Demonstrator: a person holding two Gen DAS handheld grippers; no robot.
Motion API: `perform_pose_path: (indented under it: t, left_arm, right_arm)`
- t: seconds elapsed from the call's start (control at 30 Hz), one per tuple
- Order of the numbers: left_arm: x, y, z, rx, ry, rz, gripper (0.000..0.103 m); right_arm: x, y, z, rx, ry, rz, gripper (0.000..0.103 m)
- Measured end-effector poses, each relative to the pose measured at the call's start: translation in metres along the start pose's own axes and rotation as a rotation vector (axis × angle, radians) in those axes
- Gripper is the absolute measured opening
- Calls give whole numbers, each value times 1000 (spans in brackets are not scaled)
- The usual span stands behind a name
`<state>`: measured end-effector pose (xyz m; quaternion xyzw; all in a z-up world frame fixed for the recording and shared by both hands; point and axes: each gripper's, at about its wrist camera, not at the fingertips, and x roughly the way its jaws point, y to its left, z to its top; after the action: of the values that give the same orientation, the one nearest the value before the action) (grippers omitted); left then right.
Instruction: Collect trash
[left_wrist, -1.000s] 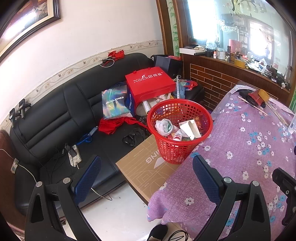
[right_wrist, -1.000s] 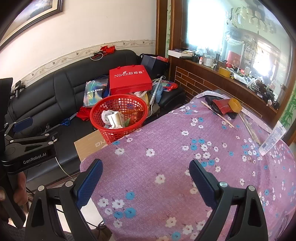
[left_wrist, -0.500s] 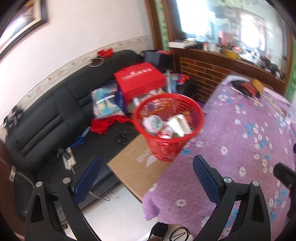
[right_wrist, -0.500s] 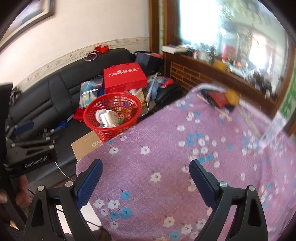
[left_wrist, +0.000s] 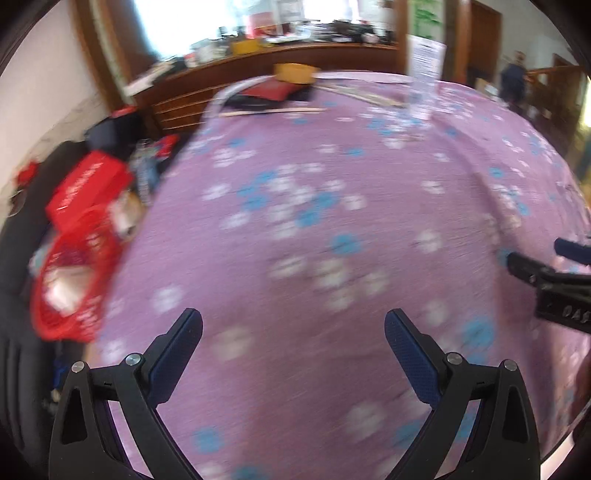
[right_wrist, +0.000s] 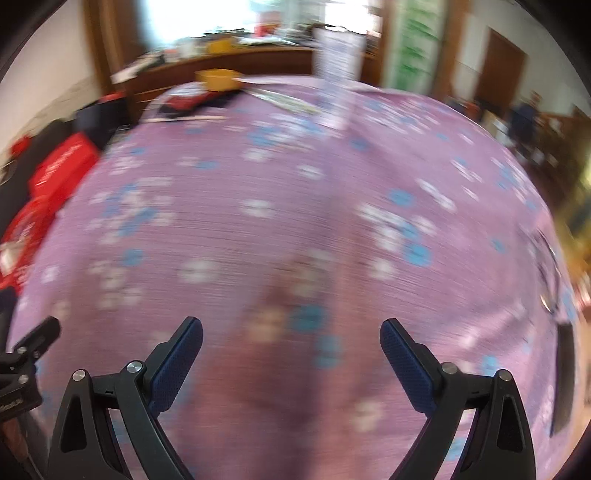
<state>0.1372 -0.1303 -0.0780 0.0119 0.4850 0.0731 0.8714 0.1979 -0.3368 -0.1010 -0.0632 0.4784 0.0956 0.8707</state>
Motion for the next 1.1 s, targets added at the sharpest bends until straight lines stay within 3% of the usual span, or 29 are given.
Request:
perform_pose_path:
  t: [0.07,0.17,0.27,0.4,0.57,1.1]
  left_arm:
    - [15,-21,9,1,23,-35,98]
    - [34,-46,17,6,33,-27,98]
    - [48,-59,16,14,49,-33,98]
    - [54,-60,18,-11,33,-40,99]
    - [60,-53,22,-41,32,-78,103]
    - [56,-51,18,-31,7,-92,103]
  right_arm:
    - [7,-18,2,22,-6,-23,99]
    - [17,-35,6,37,-14,-55,101]
    - [27,-44,5,61,-1,-37,101]
    - [36,-43,3,69,12,-17,103]
    - [38,-38,2,63,-39,-29,103]
    - [39,-36,2,70,-68,-32,103]
